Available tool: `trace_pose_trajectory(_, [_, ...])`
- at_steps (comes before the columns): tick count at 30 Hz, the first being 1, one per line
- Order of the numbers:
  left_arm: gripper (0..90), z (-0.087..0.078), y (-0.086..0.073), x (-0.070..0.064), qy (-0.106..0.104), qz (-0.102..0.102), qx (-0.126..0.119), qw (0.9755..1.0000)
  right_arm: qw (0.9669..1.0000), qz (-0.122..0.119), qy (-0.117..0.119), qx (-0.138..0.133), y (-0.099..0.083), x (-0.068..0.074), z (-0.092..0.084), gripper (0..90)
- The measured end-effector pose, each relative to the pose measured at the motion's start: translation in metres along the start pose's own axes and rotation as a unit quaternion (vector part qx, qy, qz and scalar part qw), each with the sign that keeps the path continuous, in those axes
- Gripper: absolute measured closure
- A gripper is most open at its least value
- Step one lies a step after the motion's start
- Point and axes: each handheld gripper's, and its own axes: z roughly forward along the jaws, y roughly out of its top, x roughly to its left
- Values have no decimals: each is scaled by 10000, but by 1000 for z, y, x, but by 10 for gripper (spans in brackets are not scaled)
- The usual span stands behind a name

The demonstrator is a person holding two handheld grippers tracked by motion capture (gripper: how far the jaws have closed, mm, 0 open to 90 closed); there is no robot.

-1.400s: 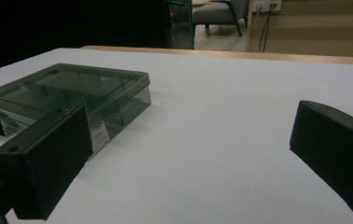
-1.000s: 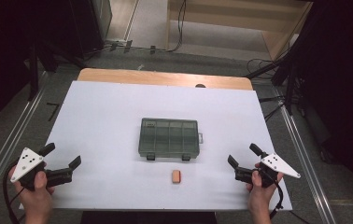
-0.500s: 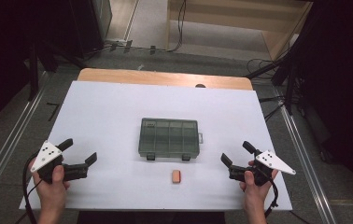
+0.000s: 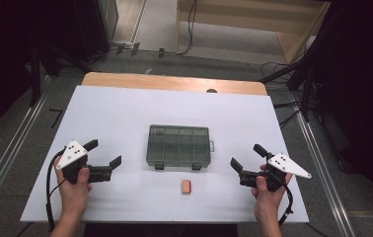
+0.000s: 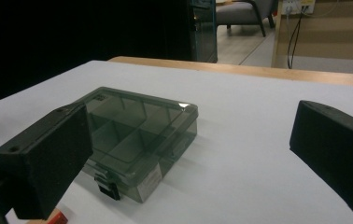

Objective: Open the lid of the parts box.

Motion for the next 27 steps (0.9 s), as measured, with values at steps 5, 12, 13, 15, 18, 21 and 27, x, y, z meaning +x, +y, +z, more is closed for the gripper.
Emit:
trace_pose_trajectory(5, [0,8,7,-5,-171,1,-20,9999,9999,-82,64,-20,9,6,7,0])
trace_pose_trajectory(12, [30,17,16,-8,-260,-22,-70,9996,9997,-22,223,22,15,9,19,0])
trace_pose_trajectory(13, [42,20,18,-9,-271,15,-41,9996,9997,-22,258,23,16,9,21,0])
trace_pose_trajectory(15, [116,24,20,-11,-298,54,-24,9995,9993,-23,360,30,18,11,24,0])
trace_pose_trajectory(18, [138,31,25,-14,-404,62,-40,9992,9984,-94,549,84,20,14,30,0])
trace_pose_trajectory(21, [178,36,26,-18,-500,49,0,9987,9979,-129,619,134,21,18,34,0])
trace_pose_trajectory(27, [499,43,28,-22,-944,-125,11,9955,9955,-240,894,210,22,20,42,422])
